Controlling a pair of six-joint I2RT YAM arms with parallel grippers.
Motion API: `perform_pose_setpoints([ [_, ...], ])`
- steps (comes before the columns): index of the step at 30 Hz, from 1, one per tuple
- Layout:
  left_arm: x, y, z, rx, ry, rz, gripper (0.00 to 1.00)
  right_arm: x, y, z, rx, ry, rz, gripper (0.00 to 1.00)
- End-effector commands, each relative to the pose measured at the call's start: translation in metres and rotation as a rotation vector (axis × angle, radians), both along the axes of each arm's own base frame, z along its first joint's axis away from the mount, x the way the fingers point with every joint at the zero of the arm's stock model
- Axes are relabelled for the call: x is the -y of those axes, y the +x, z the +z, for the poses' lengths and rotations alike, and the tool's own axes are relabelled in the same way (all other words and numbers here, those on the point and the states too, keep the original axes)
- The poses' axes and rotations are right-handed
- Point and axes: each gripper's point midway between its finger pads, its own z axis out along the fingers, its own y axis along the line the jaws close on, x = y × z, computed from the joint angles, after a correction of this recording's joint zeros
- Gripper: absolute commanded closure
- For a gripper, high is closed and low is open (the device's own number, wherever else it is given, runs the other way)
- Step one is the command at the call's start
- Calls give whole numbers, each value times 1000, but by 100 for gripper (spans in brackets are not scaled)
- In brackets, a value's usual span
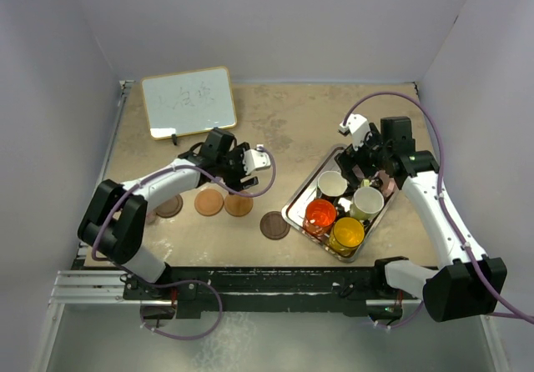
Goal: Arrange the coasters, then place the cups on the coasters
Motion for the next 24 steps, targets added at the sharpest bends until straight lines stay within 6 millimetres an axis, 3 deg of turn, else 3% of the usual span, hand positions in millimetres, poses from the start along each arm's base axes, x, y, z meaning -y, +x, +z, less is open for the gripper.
perform_pose_setpoints([
  [1, -7, -8, -10, 9, 40, -69, 27, 1, -2, 0, -5, -6, 6, 0],
  [12, -6, -5, -42, -20, 104, -110, 27, 1, -2, 1, -4, -4, 5, 0],
  [24, 8, 9, -48, 5, 103, -88, 27, 3, -2, -1, -6, -16, 2, 0],
])
